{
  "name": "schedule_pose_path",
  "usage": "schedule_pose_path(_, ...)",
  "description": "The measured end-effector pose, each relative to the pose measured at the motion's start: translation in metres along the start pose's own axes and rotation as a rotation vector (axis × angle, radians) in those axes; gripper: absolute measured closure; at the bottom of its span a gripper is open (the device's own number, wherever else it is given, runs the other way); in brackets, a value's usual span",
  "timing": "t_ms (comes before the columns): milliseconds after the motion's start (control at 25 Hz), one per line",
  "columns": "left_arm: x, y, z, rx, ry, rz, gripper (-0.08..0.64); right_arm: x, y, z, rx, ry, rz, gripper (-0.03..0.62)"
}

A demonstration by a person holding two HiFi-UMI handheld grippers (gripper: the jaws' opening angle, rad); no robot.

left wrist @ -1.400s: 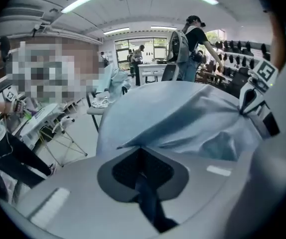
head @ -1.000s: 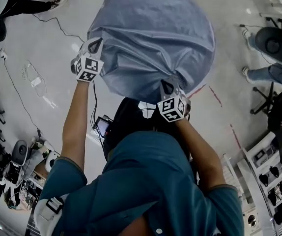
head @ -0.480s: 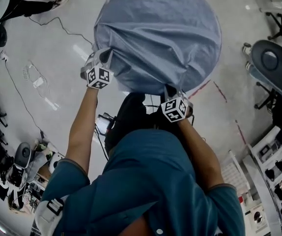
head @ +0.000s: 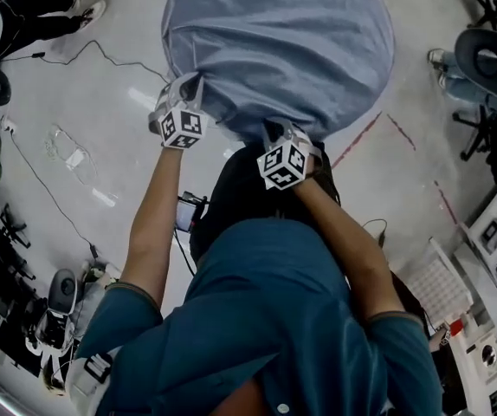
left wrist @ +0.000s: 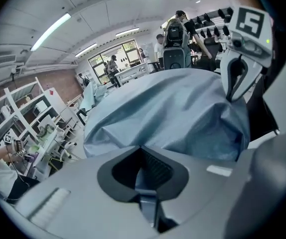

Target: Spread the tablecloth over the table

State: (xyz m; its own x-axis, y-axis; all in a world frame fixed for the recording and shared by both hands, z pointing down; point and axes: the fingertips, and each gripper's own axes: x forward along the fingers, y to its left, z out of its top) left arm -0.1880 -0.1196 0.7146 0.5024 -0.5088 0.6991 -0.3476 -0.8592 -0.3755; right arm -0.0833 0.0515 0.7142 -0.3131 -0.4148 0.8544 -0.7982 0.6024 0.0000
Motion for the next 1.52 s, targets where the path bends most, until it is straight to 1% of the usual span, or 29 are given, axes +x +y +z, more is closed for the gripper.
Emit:
schedule_pose_path(120, -0.003, -0.002, -0.007, -0.016, -0.013, -0.028, 0.559, 0.003, 0.0, -0.006, 0.033, 0.008, -0.027, 0.58)
schedule_pose_path(280, -0.006, -0.007, -0.008, -0.031, -0.032, -0.067, 0.559, -0.01, -0.004, -0.026, 0.084, 0.021, -0.044, 0.581)
schedule_pose_path(400, -0.012, -0.014, -0.004, -0.015, -0.027, -0.092, 0.558, -0.012, -0.005, -0.031, 0.14, 0.039, -0.029, 0.581)
schedule_pose_path(480, -0.025, -0.013, 0.005, -0.022, -0.042, -0.088, 0.558, -0.019, -0.006, -0.024, 0.17, 0.028, -0.018, 0.58)
schedule_pose_path(600, -0.051, -0.004, 0.024, -0.034, -0.073, -0.066, 0.558, -0.041, -0.012, -0.007, 0.142, -0.003, -0.03, 0.58)
schedule_pose_path(720, -0.077, 0.01, 0.049, -0.042, -0.11, -0.032, 0.558, -0.069, -0.028, 0.013, 0.141, -0.046, -0.046, 0.58)
schedule_pose_path(920, -0.122, 0.04, 0.101, -0.071, -0.173, 0.046, 0.559, -0.132, -0.072, 0.054, 0.166, -0.175, -0.07, 0.58)
schedule_pose_path(1040, -0.151, 0.062, 0.137, -0.098, -0.245, 0.072, 0.559, -0.173, -0.093, 0.083, 0.189, -0.267, -0.102, 0.58)
schedule_pose_path(1160, -0.181, 0.089, 0.166, -0.141, -0.319, 0.11, 0.559, -0.203, -0.104, 0.125, 0.174, -0.371, -0.096, 0.58)
schedule_pose_path(1280, -0.216, 0.107, 0.199, -0.164, -0.391, 0.134, 0.56, -0.24, -0.105, 0.165, 0.152, -0.477, -0.076, 0.58)
schedule_pose_path(1440, -0.264, 0.118, 0.23, -0.205, -0.476, 0.137, 0.56, -0.295, -0.093, 0.209, 0.126, -0.615, -0.051, 0.581)
schedule_pose_path(1520, -0.286, 0.123, 0.246, -0.231, -0.519, 0.133, 0.559, -0.324, -0.089, 0.23, 0.093, -0.679, -0.046, 0.581)
